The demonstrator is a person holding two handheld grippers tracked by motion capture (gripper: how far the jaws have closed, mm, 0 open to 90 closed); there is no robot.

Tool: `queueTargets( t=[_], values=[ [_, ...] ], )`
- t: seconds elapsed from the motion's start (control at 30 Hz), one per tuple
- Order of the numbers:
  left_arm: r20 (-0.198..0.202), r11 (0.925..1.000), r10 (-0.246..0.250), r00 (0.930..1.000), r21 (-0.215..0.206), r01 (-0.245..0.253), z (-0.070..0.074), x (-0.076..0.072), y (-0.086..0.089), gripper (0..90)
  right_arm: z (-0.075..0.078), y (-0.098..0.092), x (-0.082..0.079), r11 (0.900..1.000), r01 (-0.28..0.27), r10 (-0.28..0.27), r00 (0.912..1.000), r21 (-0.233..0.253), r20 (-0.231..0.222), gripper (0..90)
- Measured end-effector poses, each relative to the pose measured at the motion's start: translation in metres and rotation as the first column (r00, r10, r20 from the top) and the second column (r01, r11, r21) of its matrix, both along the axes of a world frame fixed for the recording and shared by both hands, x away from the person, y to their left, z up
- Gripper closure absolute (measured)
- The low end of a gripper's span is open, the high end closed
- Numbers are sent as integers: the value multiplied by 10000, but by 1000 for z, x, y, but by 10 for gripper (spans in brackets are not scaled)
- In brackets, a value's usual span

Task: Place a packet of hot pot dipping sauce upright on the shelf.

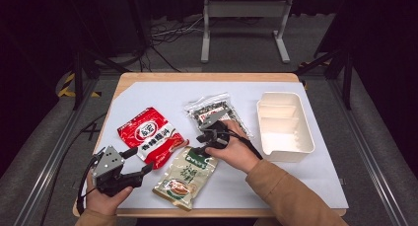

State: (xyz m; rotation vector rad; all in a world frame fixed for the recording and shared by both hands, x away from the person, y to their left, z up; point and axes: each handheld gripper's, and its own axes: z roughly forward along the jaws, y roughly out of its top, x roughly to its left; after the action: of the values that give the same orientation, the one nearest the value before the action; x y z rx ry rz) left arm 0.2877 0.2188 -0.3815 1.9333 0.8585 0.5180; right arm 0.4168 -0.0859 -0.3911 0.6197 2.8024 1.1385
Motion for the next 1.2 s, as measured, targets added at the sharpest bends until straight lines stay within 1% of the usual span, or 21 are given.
queueTargets(
  t=[0.17, 0.27, 0.3, 0.43, 0.5, 0.53, 0.57, 0.63, 0.77, 0.8, 0.9, 1.03, 1.1, 1.2],
  values=[
    [18, 10000, -31, 10000, 91, 31, 0, 0, -1, 300, -8, 5, 7, 9996, -39, 30, 9995, -277, -312, 478],
    [18, 10000, 19, 10000, 39, -20, 0, 0, 0, 300, -12, 7, 9, 9993, 32, -51, 9987, -382, -499, 470],
    [33, 10000, 21, 10000, 23, -21, 0, 1, 1, 300, -13, 7, 10, 9992, -19, -4, 9984, -395, -574, 467],
    [8, 10000, 27, 10000, 41, -27, 0, 1, 1, 300, -19, 11, 13, 9981, -30, -9, 9980, -622, -637, 456],
    [-3, 9999, -56, 10000, 113, 56, 0, 1, 0, 300, -21, 12, 14, 9979, -117, 68, 9971, -644, -760, 451],
    [27, 9998, -85, 10000, 165, 84, 0, 1, 0, 300, -22, 13, 14, 9974, -36, -23, 9967, -722, -813, 450],
    [22, 9998, -108, 9999, 180, 108, 0, 1, -1, 300, -23, 14, 14, 9972, -98, 33, 9962, -737, -867, 448],
    [10, 9997, -156, 9999, 189, 156, -1, 1, -2, 300, -24, 16, 15, 9966, -73, 0, 9960, -822, -889, 442],
    [-28, 9993, -204, 9998, 302, 205, -1, 1, -3, 300, -27, 18, 16, 9961, -80, -13, 9943, -874, -1062, 426],
    [-32, 9993, -207, 9998, 305, 208, -1, 1, -3, 300, -28, 19, 16, 9965, -6, -91, 9935, -841, -1139, 419],
    [-10, 9994, -197, 9998, 290, 197, -2, 1, -2, 300, -31, 20, 17, 9963, -55, -42, 9937, -859, -1124, 403],
    [-11, 9994, -195, 9998, 297, 195, -2, 1, -2, 300, -34, 22, 17, 9962, -60, -59, 9906, -870, -1364, 385],
    [-9, 9994, -199, 9998, 294, 199, -2, 1, -2, 299, -35, 23, 18, 9952, 11, -148, 9903, -981, -1385, 379],
    [-7, 9994, -184, 9998, 295, 184, -2, 1, -2, 299, -37, 24, 18, 9944, -64, -98, 9882, -1057, -1526, 377]
  ],
)
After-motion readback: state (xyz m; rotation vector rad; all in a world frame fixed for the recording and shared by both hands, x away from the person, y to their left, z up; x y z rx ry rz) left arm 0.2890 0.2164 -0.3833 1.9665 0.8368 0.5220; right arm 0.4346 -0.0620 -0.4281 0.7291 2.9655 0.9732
